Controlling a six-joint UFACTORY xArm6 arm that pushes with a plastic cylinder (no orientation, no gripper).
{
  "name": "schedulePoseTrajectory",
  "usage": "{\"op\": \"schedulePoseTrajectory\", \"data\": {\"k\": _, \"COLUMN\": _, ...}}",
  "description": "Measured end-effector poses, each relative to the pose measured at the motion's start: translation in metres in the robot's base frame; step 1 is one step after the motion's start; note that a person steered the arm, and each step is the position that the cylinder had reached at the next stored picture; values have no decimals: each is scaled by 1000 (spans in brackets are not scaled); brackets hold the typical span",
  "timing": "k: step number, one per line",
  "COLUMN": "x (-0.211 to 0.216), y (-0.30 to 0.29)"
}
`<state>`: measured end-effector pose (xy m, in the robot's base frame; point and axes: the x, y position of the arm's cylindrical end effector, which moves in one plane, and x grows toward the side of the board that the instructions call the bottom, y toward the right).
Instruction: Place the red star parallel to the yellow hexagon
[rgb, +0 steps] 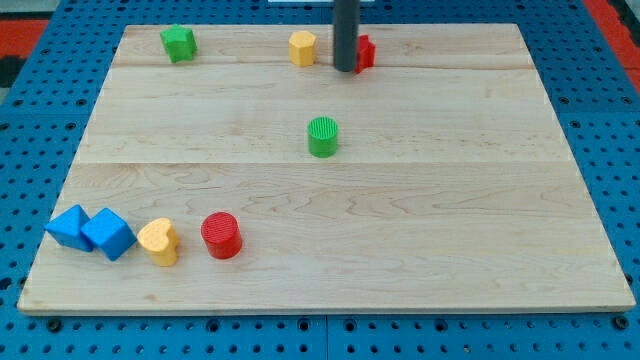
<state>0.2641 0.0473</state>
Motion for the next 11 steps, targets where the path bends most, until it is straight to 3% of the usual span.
{"op": "schedulePoseTrajectory", "data": {"k": 1, "x": -3, "y": 27}}
{"op": "schedulePoseTrajectory", "data": {"k": 2, "x": 23, "y": 37}}
{"op": "schedulePoseTrajectory", "data": {"k": 3, "x": 27, "y": -16}}
{"op": "schedulePoseTrajectory", "data": {"k": 4, "x": 4, "y": -39}}
{"op": "schedulePoseTrajectory", "data": {"k": 6, "x": -44, "y": -25}}
{"op": "schedulePoseTrajectory", "data": {"k": 7, "x": -44, "y": 32}}
{"op": "schedulePoseTrajectory", "data": {"k": 8, "x": -43, "y": 41}}
{"op": "schedulePoseTrajectory", "data": {"k": 11, "x": -22, "y": 10}}
